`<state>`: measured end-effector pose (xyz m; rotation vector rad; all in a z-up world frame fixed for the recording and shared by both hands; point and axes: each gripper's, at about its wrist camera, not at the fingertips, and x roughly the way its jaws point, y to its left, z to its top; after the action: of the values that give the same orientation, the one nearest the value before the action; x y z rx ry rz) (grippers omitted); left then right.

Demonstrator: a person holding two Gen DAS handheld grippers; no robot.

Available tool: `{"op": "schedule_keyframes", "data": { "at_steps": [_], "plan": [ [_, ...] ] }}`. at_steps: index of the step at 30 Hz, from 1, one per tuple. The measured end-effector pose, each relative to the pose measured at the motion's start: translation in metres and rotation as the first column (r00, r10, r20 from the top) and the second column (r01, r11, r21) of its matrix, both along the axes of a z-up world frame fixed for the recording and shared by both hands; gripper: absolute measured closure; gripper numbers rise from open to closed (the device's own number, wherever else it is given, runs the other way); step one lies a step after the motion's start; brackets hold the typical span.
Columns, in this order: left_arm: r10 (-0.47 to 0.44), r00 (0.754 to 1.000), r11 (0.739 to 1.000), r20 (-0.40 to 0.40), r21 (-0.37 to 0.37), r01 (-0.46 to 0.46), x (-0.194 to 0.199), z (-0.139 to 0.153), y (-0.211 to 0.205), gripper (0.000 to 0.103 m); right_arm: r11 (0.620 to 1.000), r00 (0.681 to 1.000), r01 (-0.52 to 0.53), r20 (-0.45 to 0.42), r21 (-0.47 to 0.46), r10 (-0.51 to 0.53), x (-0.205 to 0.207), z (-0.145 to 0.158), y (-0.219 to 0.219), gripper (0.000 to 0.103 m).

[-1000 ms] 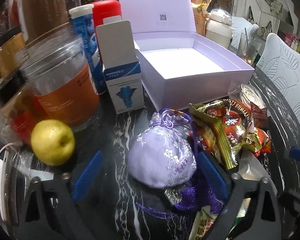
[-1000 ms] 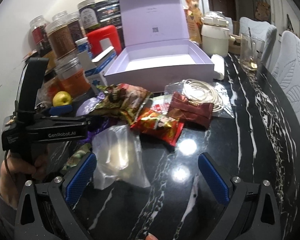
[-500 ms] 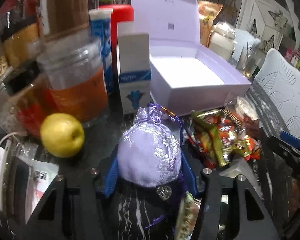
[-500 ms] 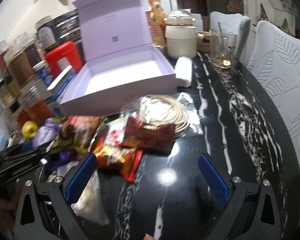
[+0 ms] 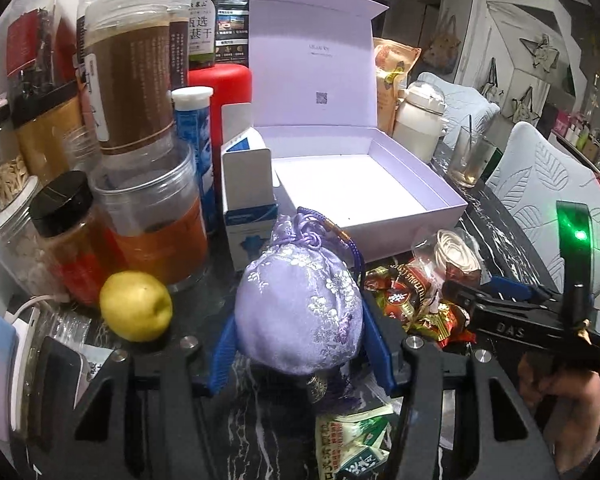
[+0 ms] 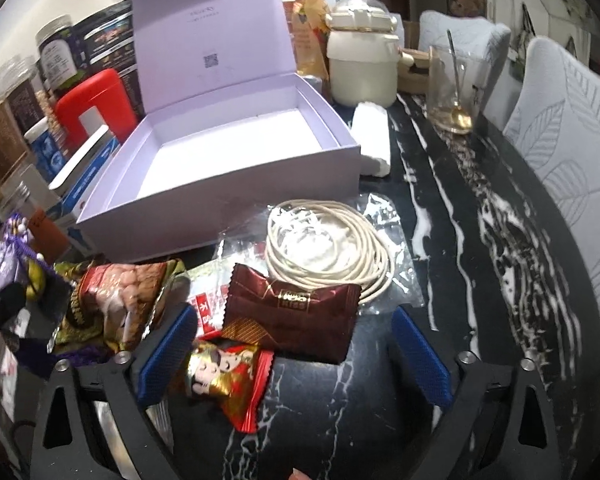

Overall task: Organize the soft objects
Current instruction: 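Lift the purple sachet with the left gripper and carry it over the lavender box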

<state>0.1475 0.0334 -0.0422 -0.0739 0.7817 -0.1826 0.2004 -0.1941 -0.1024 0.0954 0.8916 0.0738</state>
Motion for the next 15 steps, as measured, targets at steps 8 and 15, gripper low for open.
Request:
{"op": "schedule_keyframes", "data": {
  "at_steps": [8,15],
  "plan": [
    [-0.004,1.0,1.0,-0.015,0.002,0.004,0.0033,-0.0053,-0.005,0.048,1.0,1.0,0.014,-0.022,0.017,-0.014,0.0067,-0.0099,-0.0037,0.016],
    [-0.001,1.0,1.0,-0.026,0.005,0.001,0.0005,-0.0082,-0.0072,0.048,1.0,1.0,0.013,-0.006,0.004,-0.013,0.0024,-0.0099,-0.005,0.036]
  ]
}}
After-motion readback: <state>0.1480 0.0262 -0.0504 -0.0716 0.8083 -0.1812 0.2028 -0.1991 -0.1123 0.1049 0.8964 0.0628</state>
